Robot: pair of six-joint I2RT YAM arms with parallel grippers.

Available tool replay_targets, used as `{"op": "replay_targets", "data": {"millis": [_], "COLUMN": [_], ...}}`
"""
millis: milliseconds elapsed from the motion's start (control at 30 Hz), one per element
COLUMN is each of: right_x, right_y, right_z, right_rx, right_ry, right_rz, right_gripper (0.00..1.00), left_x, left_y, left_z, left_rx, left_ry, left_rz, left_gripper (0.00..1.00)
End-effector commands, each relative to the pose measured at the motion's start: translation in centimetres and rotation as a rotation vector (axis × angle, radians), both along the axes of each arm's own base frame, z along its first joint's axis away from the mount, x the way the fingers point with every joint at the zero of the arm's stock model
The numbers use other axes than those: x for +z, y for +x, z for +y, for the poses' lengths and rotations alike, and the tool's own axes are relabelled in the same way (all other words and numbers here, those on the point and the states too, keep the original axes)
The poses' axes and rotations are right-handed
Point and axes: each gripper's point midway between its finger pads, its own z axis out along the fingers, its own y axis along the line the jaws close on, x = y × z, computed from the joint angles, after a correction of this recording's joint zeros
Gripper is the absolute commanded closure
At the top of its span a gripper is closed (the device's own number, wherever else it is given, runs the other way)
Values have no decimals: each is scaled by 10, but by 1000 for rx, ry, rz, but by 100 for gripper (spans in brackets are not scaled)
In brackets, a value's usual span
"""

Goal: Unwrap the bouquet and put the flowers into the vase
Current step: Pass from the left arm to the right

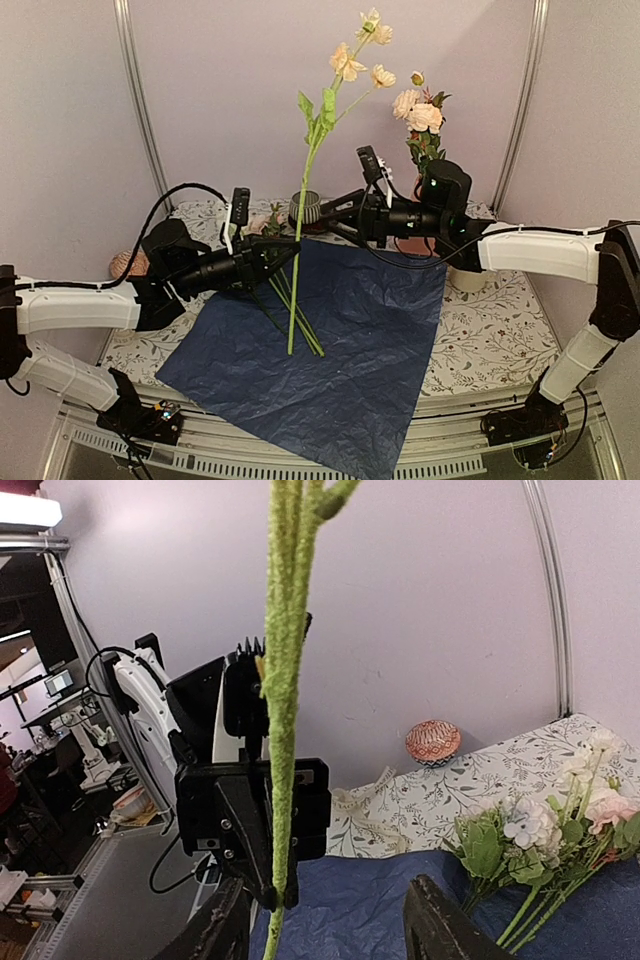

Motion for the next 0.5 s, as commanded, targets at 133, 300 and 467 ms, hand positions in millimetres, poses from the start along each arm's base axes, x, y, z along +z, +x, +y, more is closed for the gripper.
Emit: {"op": "replay_targets", "data": {"millis": [133, 300, 467], "right_x": [16, 17, 17], "right_y": [-8, -12, -14], "right_z": [22, 27, 30], "right_rx": [69, 96, 121], "right_ry": [52, 63, 68], "right_rz": [-22, -22, -20], "right_gripper": [54, 60, 72], "left_x": [15, 13, 13], "left_y": [-7, -8, -8], "left_z": [-12, -13, -13], "left_rx": [-35, -39, -36], "left_ry": [-15, -9, -8], "left_rz": [-67, -70, -73], "left_gripper": [100, 100, 100]}}
